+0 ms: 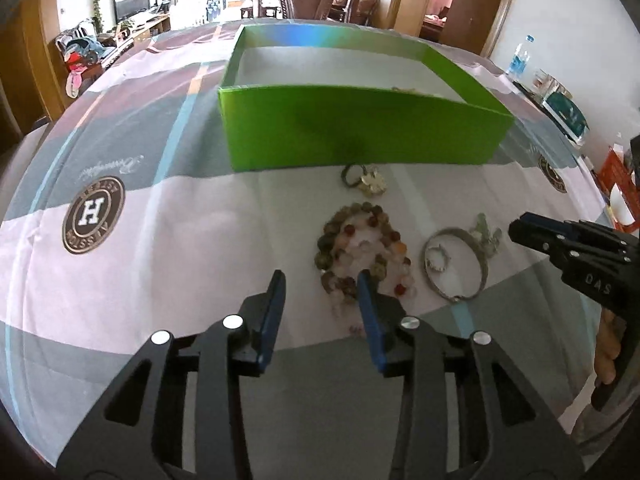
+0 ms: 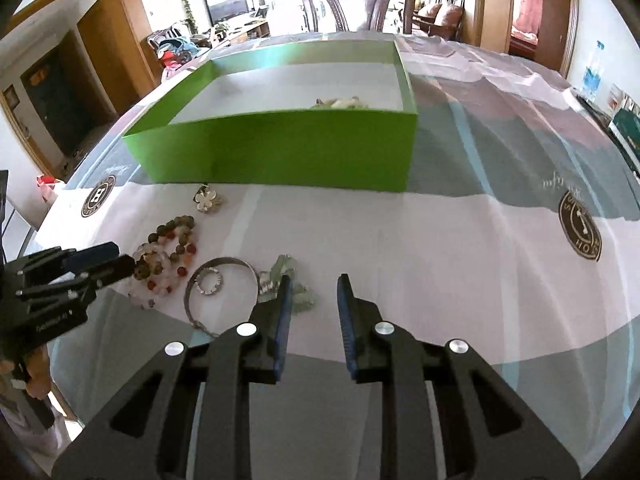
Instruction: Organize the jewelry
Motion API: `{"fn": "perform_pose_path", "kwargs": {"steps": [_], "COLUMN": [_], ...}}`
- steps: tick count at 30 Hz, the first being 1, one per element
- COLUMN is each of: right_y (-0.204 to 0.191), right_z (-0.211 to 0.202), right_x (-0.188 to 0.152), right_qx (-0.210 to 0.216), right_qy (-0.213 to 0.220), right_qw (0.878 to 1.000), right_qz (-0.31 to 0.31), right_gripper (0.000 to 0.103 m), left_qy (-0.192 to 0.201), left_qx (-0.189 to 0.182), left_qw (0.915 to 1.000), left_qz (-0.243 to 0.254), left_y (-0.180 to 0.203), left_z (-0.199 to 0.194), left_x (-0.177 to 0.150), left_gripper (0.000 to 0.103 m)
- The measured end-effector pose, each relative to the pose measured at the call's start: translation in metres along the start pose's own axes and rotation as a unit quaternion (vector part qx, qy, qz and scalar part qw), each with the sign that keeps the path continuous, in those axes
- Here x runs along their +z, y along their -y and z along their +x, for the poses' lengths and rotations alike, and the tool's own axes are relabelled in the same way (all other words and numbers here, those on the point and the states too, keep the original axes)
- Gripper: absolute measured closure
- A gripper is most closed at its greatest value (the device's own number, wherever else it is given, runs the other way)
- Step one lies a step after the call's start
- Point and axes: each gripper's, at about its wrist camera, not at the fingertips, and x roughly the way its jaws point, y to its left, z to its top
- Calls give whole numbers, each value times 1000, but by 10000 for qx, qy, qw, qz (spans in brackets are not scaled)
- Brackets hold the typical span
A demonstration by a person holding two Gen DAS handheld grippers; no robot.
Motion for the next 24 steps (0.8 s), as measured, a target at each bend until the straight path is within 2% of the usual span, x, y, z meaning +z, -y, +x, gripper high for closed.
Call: {"fn": "perform_pose_path", "kwargs": {"steps": [4, 5, 6, 8, 11, 15, 16, 18, 19, 21, 24], "right_y": [-1, 0, -1, -2, -6, -17, -20, -24, -24, -22, -13], "right_z": [4, 4, 4, 4, 5, 8, 10, 13, 13, 10, 7], "right_x": [-2, -3, -3, -3, -3, 0, 0, 1, 1, 2, 2], "right_qx": [21, 30, 30, 22, 66, 119, 110, 73, 67, 91, -20], "right_qy": [-68, -75, -74, -55, -31, 32, 14, -11, 16, 46, 98], "right_qw": [10000, 10000, 10000, 10000, 10000, 9999, 9998, 9997, 9997, 9998, 9999], "right_qz": [21, 21, 23, 20, 24, -108, -147, -227, -235, -194, -104], "right_gripper": [78, 75, 70, 67, 61, 61, 73, 84, 94, 99, 100], "left_qy": [-80, -105, -112, -136, -95, -27, -19, -6, 0, 11, 22], "left_qx": [-47, -51, -53, -73, -67, 5, 12, 47, 68, 89, 153], "left_qw": [9999, 9999, 9999, 9998, 9999, 9999, 10000, 10000, 10000, 10000, 9998], "left_qz": [84, 102, 113, 135, 103, 100, 90, 67, 42, -25, -121], "left_y": [5, 6, 6, 7, 6, 4, 3, 1, -1, -5, -11], "left_z": [5, 7, 7, 9, 6, 1, 0, -1, -2, -3, -4], "left_x": [-4, -4, -5, -5, -5, -4, -4, -4, -5, -4, -4], "left_gripper": [66, 69, 78, 87, 90, 92, 92, 92, 92, 92, 92]}}
